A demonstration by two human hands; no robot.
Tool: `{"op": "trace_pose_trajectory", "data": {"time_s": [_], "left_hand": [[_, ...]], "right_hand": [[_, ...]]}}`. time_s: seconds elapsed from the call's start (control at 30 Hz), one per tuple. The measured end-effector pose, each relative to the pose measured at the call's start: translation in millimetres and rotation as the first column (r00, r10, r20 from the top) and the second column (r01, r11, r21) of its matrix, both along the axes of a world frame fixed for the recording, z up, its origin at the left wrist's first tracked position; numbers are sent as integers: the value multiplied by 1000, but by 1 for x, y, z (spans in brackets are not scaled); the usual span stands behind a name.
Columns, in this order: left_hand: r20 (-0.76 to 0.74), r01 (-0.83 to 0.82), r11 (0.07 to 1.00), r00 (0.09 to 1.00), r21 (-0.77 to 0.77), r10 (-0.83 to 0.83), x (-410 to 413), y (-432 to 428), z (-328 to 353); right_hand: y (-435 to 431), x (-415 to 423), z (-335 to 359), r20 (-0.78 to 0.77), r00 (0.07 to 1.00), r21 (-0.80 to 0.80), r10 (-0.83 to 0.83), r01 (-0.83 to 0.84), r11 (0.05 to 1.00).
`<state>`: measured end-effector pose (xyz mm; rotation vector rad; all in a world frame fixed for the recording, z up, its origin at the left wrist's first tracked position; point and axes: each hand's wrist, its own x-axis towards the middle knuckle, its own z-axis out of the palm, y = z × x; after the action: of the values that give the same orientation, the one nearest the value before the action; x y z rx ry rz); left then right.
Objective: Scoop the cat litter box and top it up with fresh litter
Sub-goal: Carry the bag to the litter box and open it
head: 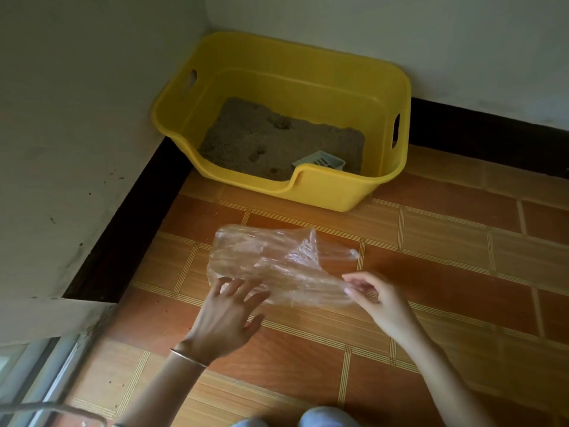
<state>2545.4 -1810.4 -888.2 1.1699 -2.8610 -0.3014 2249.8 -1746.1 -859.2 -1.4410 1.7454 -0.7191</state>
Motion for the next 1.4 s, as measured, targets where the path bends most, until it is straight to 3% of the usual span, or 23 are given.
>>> {"op": "trace_pose_trajectory", "data": {"time_s": [0.1, 0.27, 0.43, 0.53, 0.6, 0.77, 0.93, 1.13, 1.23, 1.4], "left_hand": [[-68, 58, 996, 996, -66, -62, -13, -7, 10], [-130, 216, 969, 964, -120, -231, -45, -32, 24], [5, 441, 887, 896, -134, -445, -73, -53, 23], [126, 502, 856, 864, -126, -488, -81, -62, 20], [118, 532, 839, 846, -115, -520, -83, -68, 17], [-167, 489, 851, 838, -191, -519, -79, -68, 18], [-389, 358, 892, 807, -275, -444, -66, -59, 39], [-554, 245, 929, 749, -279, -364, -62, -42, 55], [-627, 219, 939, 702, -264, -339, -62, -38, 63], [-544, 285, 920, 743, -269, -390, -49, -41, 67]], "right_hand": [[0, 0, -3, -71, 994, 79, 87, -82, 993], [-9, 2, -5, -72, 997, 110, 20, -12, 994], [-14, 6, 3, 58, 998, 103, -9, 3, 995], [-11, 6, 10, 161, 985, 61, -70, 60, 996], [-9, 3, 15, 219, 973, 46, -76, 68, 997], [-9, -5, 21, 261, 965, -44, -24, 36, 998], [-11, -8, 28, 398, 915, -238, -60, 167, 957], [-24, 17, 24, 94, 973, -395, 212, -159, 905], [-33, 27, 20, -23, 969, -471, 246, -228, 852], [-46, 21, 22, -226, 939, -541, 257, -341, 769]]}}
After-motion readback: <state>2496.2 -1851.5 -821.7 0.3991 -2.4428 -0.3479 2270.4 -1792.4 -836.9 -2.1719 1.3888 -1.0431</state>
